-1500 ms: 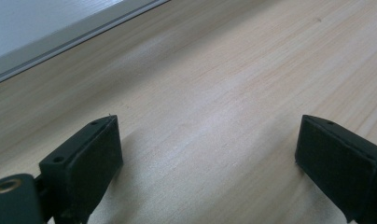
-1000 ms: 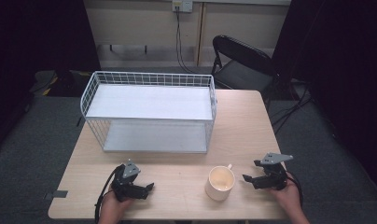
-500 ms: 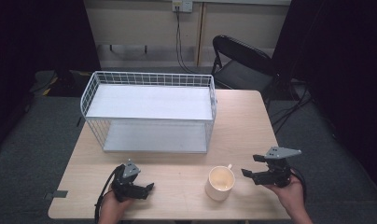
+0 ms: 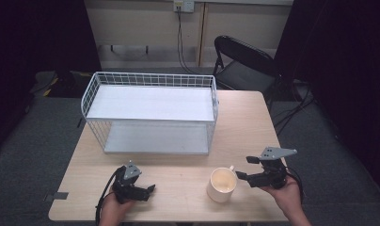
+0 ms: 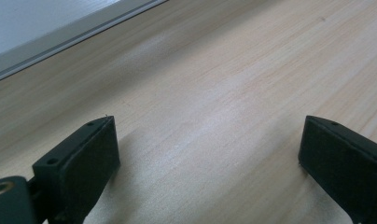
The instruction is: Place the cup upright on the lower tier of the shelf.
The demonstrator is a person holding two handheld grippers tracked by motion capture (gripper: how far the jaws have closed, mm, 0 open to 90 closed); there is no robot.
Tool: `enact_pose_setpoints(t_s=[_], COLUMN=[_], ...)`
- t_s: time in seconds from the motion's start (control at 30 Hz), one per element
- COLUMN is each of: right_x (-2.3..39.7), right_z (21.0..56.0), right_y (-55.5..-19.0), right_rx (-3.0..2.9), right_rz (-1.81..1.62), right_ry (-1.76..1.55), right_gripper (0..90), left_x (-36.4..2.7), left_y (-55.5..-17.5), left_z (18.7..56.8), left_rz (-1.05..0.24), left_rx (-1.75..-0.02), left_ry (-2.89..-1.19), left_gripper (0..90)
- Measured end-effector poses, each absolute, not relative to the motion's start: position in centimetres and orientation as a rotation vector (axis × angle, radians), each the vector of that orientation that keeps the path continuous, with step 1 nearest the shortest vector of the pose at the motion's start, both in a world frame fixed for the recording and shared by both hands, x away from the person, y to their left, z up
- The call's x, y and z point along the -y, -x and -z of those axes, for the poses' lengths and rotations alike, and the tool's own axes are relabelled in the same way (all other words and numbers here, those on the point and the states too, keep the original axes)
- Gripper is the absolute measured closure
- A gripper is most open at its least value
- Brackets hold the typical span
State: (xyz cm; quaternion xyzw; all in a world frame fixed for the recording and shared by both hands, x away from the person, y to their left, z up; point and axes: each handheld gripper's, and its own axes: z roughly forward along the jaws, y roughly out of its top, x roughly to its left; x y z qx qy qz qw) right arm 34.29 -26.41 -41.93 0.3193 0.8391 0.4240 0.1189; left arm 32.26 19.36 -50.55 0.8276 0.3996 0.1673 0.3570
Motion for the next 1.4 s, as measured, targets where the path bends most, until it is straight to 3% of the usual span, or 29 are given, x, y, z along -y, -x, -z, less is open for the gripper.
enact_pose_setpoints(t_s=[0.57,1.4], right_x=[23.0,21.2], right_z=[42.3,43.6], right_y=[-34.0,-34.9], right_rx=[-2.539,-2.573], right_rz=[-1.262,-1.267], right_ry=[-0.807,-0.773], right_gripper=[30.9,66.8], left_x=[-19.4,-19.4], left_y=[-32.3,-32.3], left_z=[50.5,50.5], left_rz=[-0.432,-0.432], left_rx=[-1.032,-1.032], left_ry=[-2.136,-2.136], left_gripper=[4.5,4.5])
